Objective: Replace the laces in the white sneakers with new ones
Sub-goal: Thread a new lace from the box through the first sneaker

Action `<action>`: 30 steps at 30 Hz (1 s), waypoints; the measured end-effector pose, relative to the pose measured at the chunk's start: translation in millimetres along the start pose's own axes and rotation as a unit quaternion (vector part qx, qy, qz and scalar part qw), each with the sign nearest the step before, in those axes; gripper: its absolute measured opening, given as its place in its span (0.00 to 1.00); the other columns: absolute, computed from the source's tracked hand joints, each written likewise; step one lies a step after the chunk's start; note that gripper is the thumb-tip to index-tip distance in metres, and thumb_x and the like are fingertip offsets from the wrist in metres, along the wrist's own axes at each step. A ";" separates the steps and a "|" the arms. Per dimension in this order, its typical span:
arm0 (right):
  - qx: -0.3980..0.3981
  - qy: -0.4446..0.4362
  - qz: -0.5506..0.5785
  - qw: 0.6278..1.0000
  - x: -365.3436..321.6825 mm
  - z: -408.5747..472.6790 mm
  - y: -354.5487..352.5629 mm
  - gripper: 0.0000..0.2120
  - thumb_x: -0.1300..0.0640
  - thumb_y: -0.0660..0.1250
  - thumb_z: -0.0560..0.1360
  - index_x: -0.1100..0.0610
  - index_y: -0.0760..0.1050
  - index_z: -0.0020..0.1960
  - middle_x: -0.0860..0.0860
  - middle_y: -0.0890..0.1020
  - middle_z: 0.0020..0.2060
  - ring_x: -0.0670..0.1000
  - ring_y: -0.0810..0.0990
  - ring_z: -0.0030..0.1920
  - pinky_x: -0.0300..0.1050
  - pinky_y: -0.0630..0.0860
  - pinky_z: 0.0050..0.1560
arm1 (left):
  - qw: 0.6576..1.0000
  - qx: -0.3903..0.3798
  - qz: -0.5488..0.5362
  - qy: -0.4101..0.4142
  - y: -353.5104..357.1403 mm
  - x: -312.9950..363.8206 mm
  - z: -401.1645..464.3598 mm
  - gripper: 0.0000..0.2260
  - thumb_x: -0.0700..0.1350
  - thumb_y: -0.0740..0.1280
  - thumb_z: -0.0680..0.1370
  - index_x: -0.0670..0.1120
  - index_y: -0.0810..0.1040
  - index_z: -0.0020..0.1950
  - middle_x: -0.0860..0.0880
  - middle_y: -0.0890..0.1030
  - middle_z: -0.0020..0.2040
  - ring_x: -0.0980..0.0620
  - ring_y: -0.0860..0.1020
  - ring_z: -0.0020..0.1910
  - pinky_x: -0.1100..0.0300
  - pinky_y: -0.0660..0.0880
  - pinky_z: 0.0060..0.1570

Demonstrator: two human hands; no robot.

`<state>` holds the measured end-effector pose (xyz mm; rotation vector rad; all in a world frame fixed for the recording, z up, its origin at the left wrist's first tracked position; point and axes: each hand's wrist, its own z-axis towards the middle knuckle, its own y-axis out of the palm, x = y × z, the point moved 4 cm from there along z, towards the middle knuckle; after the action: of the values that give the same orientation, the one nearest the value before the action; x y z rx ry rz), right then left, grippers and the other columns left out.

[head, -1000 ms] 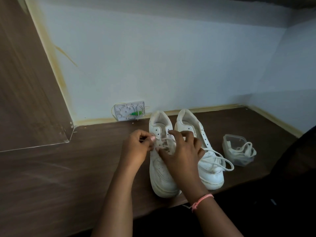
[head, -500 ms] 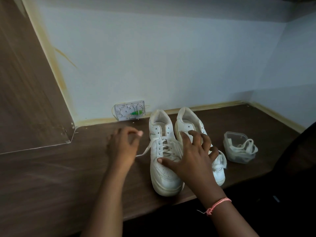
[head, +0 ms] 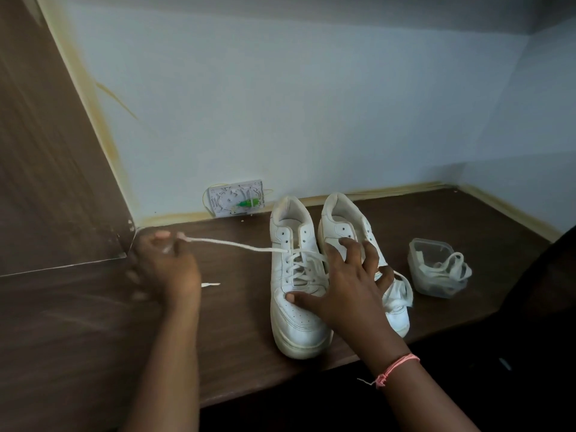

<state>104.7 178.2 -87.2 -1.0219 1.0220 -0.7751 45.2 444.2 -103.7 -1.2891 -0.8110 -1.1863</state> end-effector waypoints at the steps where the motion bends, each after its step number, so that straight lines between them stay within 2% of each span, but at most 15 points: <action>1: -0.003 -0.001 -0.002 1.000 -0.9 0.8 -0.4 0.51 0.24 0.65 0.62 0.47 0.53 0.76 0.49 0.48 0.76 0.57 0.37 0.76 0.67 0.46 0.72 | 0.998 -0.024 0.016 0.052 2.2 8.8 -8.6 0.09 0.50 0.69 0.77 0.50 0.76 0.56 0.46 0.76 0.62 0.42 0.70 0.66 0.49 0.61 0.66; 4: -0.006 0.000 0.000 1.000 -2.3 3.4 -2.5 0.52 0.25 0.67 0.62 0.48 0.53 0.76 0.50 0.49 0.76 0.58 0.37 0.76 0.67 0.45 0.72 | 0.952 -0.209 -0.002 0.222 30.9 31.0 -46.7 0.07 0.60 0.66 0.76 0.58 0.75 0.48 0.58 0.80 0.51 0.50 0.78 0.56 0.49 0.72 0.58; 6: -0.011 0.002 0.004 1.000 -3.3 5.0 -3.1 0.52 0.26 0.68 0.62 0.48 0.54 0.76 0.50 0.49 0.76 0.59 0.38 0.76 0.67 0.45 0.71 | 0.908 -0.312 0.034 0.278 49.2 33.0 -71.3 0.11 0.65 0.64 0.75 0.59 0.74 0.45 0.60 0.78 0.50 0.54 0.76 0.54 0.49 0.70 0.57; 8: -0.016 0.001 0.006 1.000 -3.6 6.2 -2.5 0.52 0.26 0.69 0.62 0.49 0.53 0.76 0.51 0.49 0.76 0.59 0.38 0.76 0.67 0.45 0.72 | 0.890 -0.326 0.065 0.313 55.6 35.3 -87.4 0.09 0.63 0.64 0.75 0.59 0.73 0.44 0.59 0.75 0.52 0.54 0.73 0.56 0.51 0.64 0.58; 10: -0.018 0.000 0.003 1.000 -3.4 6.8 -1.7 0.52 0.26 0.68 0.62 0.49 0.53 0.76 0.51 0.49 0.76 0.59 0.39 0.76 0.67 0.45 0.72 | 0.886 -0.319 0.085 0.325 58.5 33.3 -88.1 0.07 0.57 0.65 0.78 0.58 0.72 0.43 0.57 0.73 0.53 0.51 0.72 0.57 0.51 0.62 0.59; 12: -0.017 -0.001 0.002 1.000 -1.9 7.5 -1.1 0.52 0.26 0.68 0.62 0.49 0.53 0.76 0.51 0.50 0.76 0.59 0.39 0.76 0.68 0.45 0.72 | 0.895 -0.340 0.078 0.279 59.3 30.1 -79.6 0.08 0.56 0.62 0.80 0.57 0.71 0.42 0.56 0.76 0.48 0.51 0.76 0.50 0.48 0.68 0.58; 14: -0.020 -0.001 0.000 1.000 -1.0 7.4 -1.0 0.52 0.25 0.68 0.61 0.49 0.54 0.75 0.51 0.50 0.76 0.59 0.40 0.76 0.68 0.46 0.71 | 0.930 -0.332 -0.052 0.146 54.6 25.5 -64.4 0.10 0.55 0.59 0.82 0.55 0.72 0.43 0.51 0.83 0.46 0.50 0.78 0.41 0.47 0.73 0.53; 16: -0.025 -0.001 0.001 1.000 -0.5 7.5 -0.9 0.52 0.25 0.68 0.61 0.49 0.54 0.75 0.51 0.50 0.76 0.59 0.40 0.76 0.68 0.45 0.71 | 0.954 -0.223 -0.201 -0.002 42.9 16.5 -40.9 0.10 0.51 0.57 0.84 0.53 0.69 0.43 0.47 0.82 0.49 0.48 0.79 0.45 0.52 0.72 0.49; 17: -0.026 -0.001 0.002 1.000 -0.7 7.5 -0.9 0.52 0.25 0.68 0.62 0.49 0.54 0.75 0.51 0.50 0.76 0.59 0.40 0.76 0.68 0.44 0.71 | 0.960 -0.150 -0.231 -0.054 36.1 7.5 -28.4 0.11 0.50 0.58 0.84 0.52 0.68 0.42 0.45 0.80 0.49 0.48 0.77 0.47 0.55 0.70 0.46; 19: -0.025 -0.004 -0.001 1.000 -1.0 7.6 -1.0 0.51 0.25 0.67 0.62 0.49 0.53 0.76 0.52 0.50 0.77 0.60 0.40 0.77 0.68 0.43 0.71 | 0.972 -0.048 -0.216 -0.076 24.2 -5.2 -12.4 0.11 0.51 0.59 0.83 0.49 0.67 0.43 0.47 0.76 0.46 0.48 0.74 0.46 0.58 0.68 0.45; 20: -0.024 -0.007 -0.004 1.000 -1.2 7.6 -1.0 0.51 0.25 0.67 0.62 0.49 0.53 0.76 0.52 0.50 0.77 0.60 0.40 0.77 0.68 0.43 0.71 | 0.981 -0.042 -0.185 -0.047 22.7 -7.8 -8.6 0.11 0.53 0.60 0.82 0.48 0.68 0.45 0.48 0.75 0.45 0.45 0.74 0.45 0.56 0.69 0.45; 22: -0.026 -0.011 -0.012 1.000 -1.2 7.2 -0.5 0.51 0.25 0.67 0.63 0.48 0.53 0.76 0.52 0.50 0.77 0.60 0.40 0.76 0.68 0.43 0.71 | 0.982 -0.135 -0.118 0.053 30.0 1.3 -18.1 0.15 0.58 0.62 0.80 0.47 0.72 0.46 0.50 0.77 0.42 0.41 0.77 0.46 0.51 0.72 0.46; 25: -0.024 -0.016 -0.015 0.999 -1.9 8.0 -0.6 0.49 0.26 0.67 0.64 0.47 0.55 0.75 0.51 0.51 0.76 0.60 0.40 0.76 0.68 0.43 0.71 | 0.926 -0.329 -0.026 0.182 49.9 23.2 -59.8 0.23 0.71 0.60 0.74 0.52 0.76 0.46 0.54 0.80 0.41 0.51 0.80 0.44 0.51 0.75 0.48; 27: -0.023 -0.019 -0.014 0.999 -2.9 8.9 -0.2 0.47 0.26 0.67 0.63 0.46 0.56 0.75 0.51 0.52 0.75 0.60 0.41 0.76 0.68 0.43 0.71 | 0.896 -0.360 0.024 0.258 58.4 27.3 -79.3 0.19 0.72 0.60 0.72 0.58 0.74 0.45 0.57 0.79 0.45 0.59 0.78 0.44 0.45 0.75 0.54; 30: -0.022 -0.020 -0.012 1.000 -3.1 9.6 1.3 0.46 0.26 0.68 0.63 0.45 0.58 0.74 0.50 0.54 0.75 0.59 0.41 0.76 0.68 0.44 0.71 | 0.880 -0.376 0.037 0.288 64.4 23.7 -80.1 0.13 0.67 0.61 0.72 0.58 0.73 0.41 0.56 0.75 0.47 0.58 0.77 0.45 0.42 0.74 0.55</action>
<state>112.7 184.3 -85.9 -1.0841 0.9987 -0.7518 99.6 354.3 -111.7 -1.4184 0.1774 -1.7887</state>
